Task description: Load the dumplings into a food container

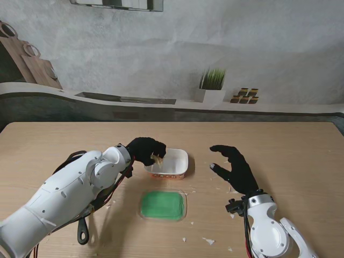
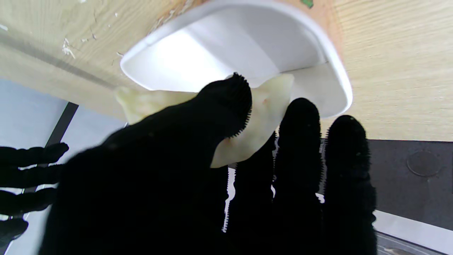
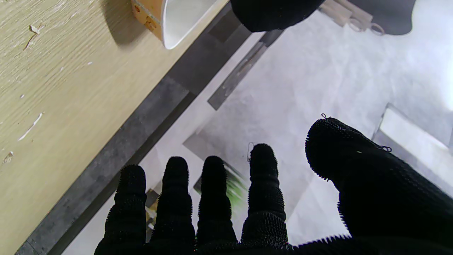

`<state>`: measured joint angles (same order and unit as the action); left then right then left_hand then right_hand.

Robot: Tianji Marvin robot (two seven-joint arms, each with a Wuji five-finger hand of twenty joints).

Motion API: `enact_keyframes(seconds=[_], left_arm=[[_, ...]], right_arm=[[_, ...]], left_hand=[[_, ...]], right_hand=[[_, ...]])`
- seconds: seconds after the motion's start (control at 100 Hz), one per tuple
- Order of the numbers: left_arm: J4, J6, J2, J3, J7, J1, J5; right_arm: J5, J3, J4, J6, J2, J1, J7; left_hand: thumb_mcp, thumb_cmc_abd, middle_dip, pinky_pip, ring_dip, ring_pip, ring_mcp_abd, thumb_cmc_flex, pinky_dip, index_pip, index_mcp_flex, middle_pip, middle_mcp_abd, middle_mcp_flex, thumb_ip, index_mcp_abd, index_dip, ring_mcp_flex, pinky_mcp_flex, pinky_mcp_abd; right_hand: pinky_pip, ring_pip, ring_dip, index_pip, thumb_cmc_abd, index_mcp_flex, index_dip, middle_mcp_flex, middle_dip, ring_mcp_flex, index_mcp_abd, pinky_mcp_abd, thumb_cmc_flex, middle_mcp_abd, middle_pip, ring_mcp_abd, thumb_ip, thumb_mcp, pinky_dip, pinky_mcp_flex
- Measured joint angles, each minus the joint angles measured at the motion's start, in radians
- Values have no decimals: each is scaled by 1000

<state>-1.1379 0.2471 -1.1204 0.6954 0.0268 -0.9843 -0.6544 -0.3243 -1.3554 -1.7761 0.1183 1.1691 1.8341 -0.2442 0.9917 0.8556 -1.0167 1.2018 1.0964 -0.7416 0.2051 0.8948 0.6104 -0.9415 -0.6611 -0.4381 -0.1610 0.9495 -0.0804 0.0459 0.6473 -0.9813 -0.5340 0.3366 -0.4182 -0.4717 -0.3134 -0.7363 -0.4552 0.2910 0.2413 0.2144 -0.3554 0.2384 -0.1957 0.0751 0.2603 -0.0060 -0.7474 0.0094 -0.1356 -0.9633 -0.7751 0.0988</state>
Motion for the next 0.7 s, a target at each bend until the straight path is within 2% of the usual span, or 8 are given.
enact_keyframes(seconds=[0.1,0.17,0.25,0.35,0.49,0.55,0.62,0.7], left_arm=[[-6,-1,5,1,14,-2,-20],[-15,-4,11,1,37,-2,-25],[-24,-4,19,1,50,-3,-48],[-35,0,28,1,52,-3,-104],[-37,8,34,8,40,-4,-122],[-50,8,37,22,46,-12,-133],[-103,13,44,86,102,-45,-183],[-233,56,52,251,221,-139,-277]], right_arm=[[-1,0,0,0,0,0,0],[-1,0,0,0,0,0,-1],[-1,0,-1,0,0,1,-3],[-2,0,-1,0,1,2,-5],[-3,-1,-1,1,1,2,-7],[-3,-2,-1,1,1,3,-7],[-3,-2,-2,1,1,3,-9],[-3,-3,-2,1,2,3,-9]], left_hand=[[-4,-13,28,-1,-29,11,-2,-5,0,0,0,-1,-1,-15,0,0,-70,26,23,-15],[1,-38,131,-6,-87,15,-17,-67,0,41,1,-96,1,-99,14,4,-108,93,59,-22],[23,-107,339,-41,-224,30,-22,-169,0,145,18,-171,10,-248,72,52,-123,215,145,-23],[24,-115,427,-75,-300,84,-23,-207,0,290,94,-156,12,-373,77,71,-196,350,256,-34],[23,-115,502,-124,-377,147,-10,-227,-3,358,154,-99,13,-457,77,73,-257,448,350,-37],[13,-115,542,-166,-427,188,-7,-226,-37,401,177,-69,13,-495,77,74,-283,495,386,-38],[-14,-126,614,-232,-506,264,-7,-270,-88,459,220,-19,13,-542,77,74,-320,563,445,-40],[-68,-146,661,-289,-563,320,-11,-312,-130,524,280,23,11,-601,44,78,-359,632,490,-49]], right_hand=[[0,0,0,0,0,0,0,0,0,0,0,0,0,0,0,0,0,0,0,0],[0,0,0,0,0,0,0,0,0,0,0,0,0,0,0,0,0,0,0,0],[0,0,0,0,0,0,0,0,0,0,0,0,0,0,0,0,0,0,0,0],[0,0,0,0,0,0,0,0,0,0,0,0,0,0,0,0,0,0,0,0],[0,0,0,0,0,0,0,0,0,0,0,0,0,0,0,0,0,0,0,0],[0,0,0,0,0,0,0,0,0,0,0,0,0,0,0,0,0,0,0,0],[0,0,0,0,0,0,0,0,0,0,0,0,0,0,0,0,0,0,0,0],[0,0,0,-1,0,0,0,0,0,0,0,0,0,0,0,0,0,0,0,0]])
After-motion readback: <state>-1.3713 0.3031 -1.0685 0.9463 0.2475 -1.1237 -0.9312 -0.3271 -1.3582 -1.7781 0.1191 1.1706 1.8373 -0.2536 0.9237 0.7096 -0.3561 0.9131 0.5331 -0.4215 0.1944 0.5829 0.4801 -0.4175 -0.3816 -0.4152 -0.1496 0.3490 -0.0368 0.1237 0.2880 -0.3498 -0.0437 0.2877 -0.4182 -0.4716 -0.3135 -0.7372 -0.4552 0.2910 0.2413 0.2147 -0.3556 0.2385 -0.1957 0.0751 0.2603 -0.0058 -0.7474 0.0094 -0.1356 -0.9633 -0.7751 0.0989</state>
